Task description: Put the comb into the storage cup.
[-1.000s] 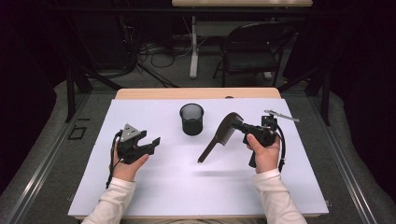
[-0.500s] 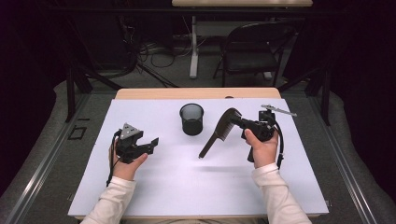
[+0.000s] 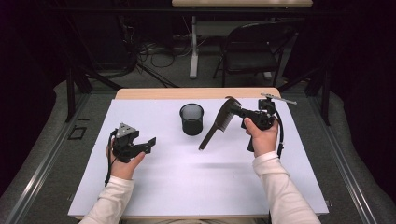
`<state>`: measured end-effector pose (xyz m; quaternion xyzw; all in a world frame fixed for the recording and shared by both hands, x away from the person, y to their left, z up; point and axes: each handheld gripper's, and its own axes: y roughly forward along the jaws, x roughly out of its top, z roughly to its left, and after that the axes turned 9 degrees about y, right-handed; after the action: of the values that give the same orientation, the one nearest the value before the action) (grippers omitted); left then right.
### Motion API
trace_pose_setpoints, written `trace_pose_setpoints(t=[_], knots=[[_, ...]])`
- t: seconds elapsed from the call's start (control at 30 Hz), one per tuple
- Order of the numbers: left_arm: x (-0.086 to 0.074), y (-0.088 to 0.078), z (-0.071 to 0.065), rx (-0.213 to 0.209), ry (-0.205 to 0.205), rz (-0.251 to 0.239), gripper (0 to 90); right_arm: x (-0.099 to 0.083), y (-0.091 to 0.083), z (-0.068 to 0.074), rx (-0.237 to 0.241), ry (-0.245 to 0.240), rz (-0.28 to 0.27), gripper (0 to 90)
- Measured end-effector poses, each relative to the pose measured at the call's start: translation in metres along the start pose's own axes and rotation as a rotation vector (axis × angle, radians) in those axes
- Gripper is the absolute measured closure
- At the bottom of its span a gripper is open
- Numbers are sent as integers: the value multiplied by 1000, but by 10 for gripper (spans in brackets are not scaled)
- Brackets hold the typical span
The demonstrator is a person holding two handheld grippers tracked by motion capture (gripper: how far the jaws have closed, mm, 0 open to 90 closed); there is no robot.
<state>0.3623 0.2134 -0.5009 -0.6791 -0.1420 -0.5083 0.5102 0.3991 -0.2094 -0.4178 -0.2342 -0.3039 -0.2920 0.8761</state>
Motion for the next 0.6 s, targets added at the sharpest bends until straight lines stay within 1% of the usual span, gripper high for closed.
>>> trace_pose_setpoints(t=[0.1, 0.2, 0.27, 0.33, 0.43, 0.47, 0.6], knots=[[0, -1, 0, 4, 3, -5, 222, 6, 3, 4, -5, -7, -6, 869], [0, -1, 0, 10, 0, -7, 173, 13, 7, 9, -13, -10, -13, 869], [0, -1, 0, 8, 1, -6, 173, 15, 8, 10, -13, -13, -14, 869], [0, -1, 0, 6, 0, -5, 173, 19, 10, 12, -26, -11, -15, 869], [-1, -1, 0, 8, -1, -7, 163, 26, 14, 14, -44, -21, -25, 869], [-1, -2, 1, 5, 2, -7, 163, 26, 14, 14, -44, -21, -25, 869], [0, -3, 0, 10, 7, -11, 163, 35, 14, 16, -68, -27, -36, 869]])
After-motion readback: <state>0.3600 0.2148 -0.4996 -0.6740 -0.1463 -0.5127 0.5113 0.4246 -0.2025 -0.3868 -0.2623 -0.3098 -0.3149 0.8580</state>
